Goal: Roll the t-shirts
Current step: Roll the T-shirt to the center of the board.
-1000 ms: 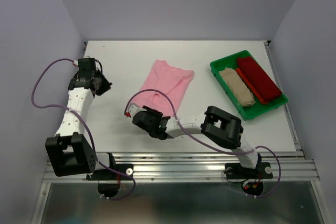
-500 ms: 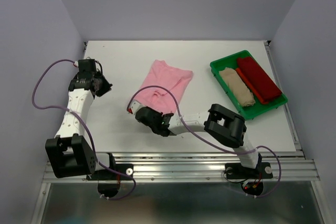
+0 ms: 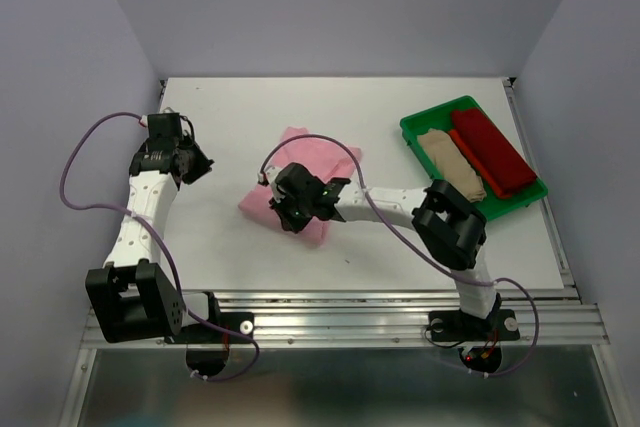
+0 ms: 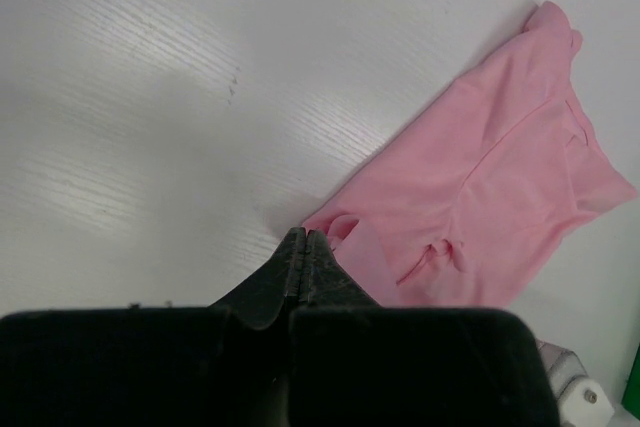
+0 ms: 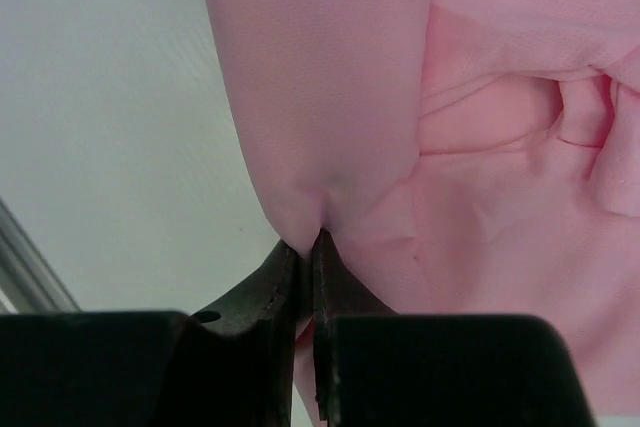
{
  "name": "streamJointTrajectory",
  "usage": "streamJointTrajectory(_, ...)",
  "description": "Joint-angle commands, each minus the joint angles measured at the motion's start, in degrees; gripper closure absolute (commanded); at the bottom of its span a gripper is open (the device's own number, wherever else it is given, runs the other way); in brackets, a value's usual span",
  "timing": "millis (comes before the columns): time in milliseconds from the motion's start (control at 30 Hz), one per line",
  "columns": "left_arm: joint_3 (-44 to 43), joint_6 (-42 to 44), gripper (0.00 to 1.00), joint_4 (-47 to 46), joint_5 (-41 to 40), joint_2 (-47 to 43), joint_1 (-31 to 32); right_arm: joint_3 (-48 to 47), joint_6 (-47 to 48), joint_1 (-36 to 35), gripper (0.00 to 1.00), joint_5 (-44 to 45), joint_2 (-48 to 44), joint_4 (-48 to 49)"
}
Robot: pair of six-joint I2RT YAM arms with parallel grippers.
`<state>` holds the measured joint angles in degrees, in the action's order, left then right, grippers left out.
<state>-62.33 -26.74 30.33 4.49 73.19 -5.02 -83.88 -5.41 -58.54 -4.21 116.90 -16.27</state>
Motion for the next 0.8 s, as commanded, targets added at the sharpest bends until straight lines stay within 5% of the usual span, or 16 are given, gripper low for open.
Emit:
streamJointTrajectory(0,0.71,1.6,1.0,0.17,0.34,-2.7,-0.61,-4.01,-7.15,3.16,0.99,-17.31,-1.94,-2.71)
streamJointTrajectory(233,1.68,1.87,1.0,0.08,1.22,-2.96,-0.61,-7.35,-12.25,8.88,0.99,-32.51,0.78,-4.11)
streamJointTrajectory(767,11.6,2.22,1.0,-0.8,7.46,-7.79,2.11,-11.84,-15.77,11.79,0.99,-46.5,9.48,-5.52)
